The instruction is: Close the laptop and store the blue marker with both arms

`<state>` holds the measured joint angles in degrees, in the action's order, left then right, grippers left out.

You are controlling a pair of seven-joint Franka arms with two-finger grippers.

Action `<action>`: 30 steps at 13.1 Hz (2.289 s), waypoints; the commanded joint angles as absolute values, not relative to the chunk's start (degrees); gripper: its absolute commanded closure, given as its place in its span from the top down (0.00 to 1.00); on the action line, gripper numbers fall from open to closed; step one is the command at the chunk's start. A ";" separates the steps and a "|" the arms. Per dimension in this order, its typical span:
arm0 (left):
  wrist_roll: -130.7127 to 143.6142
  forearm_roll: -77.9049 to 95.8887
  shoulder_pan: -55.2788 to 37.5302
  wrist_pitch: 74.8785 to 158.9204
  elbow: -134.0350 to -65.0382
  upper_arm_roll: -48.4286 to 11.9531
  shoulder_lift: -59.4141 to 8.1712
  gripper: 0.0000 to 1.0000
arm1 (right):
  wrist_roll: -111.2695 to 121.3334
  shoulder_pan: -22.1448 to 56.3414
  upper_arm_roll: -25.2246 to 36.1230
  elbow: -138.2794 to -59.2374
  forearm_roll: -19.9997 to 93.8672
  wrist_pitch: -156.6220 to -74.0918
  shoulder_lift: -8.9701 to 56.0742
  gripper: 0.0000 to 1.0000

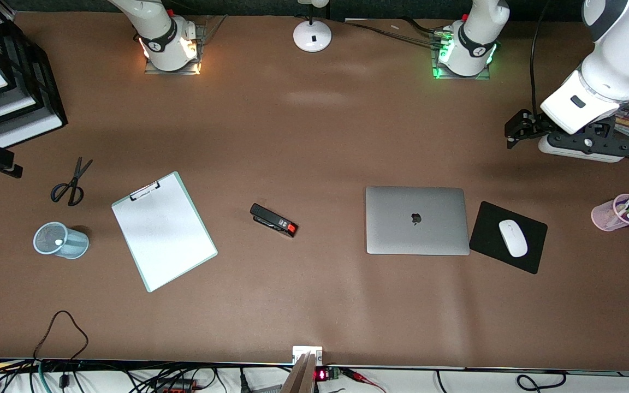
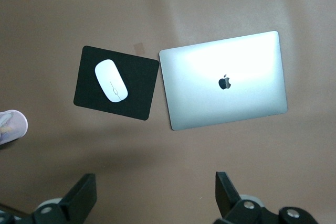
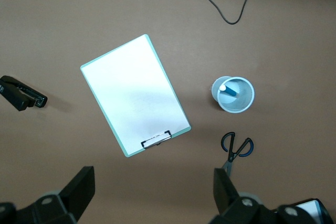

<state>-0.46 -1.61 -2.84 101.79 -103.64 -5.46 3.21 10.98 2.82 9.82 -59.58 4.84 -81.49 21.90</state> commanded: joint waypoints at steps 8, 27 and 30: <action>-1.76 -1.85 -2.29 101.51 -103.10 -5.98 3.34 1.00 | 10.46 -2.80 0.37 -82.42 2.47 -95.00 6.34 1.00; -1.76 -1.93 -2.37 101.51 -103.10 -5.98 3.34 1.00 | 0.18 -1.14 0.09 -86.40 0.44 -92.81 1.49 1.00; -1.76 -1.93 -2.37 101.51 -103.10 -5.98 3.34 1.00 | 0.35 -0.97 0.09 -86.92 0.35 -92.72 1.06 1.00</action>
<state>-0.47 -1.61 -2.84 101.78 -103.64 -5.49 3.21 1.55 -1.10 0.33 -84.88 1.39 -92.54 2.94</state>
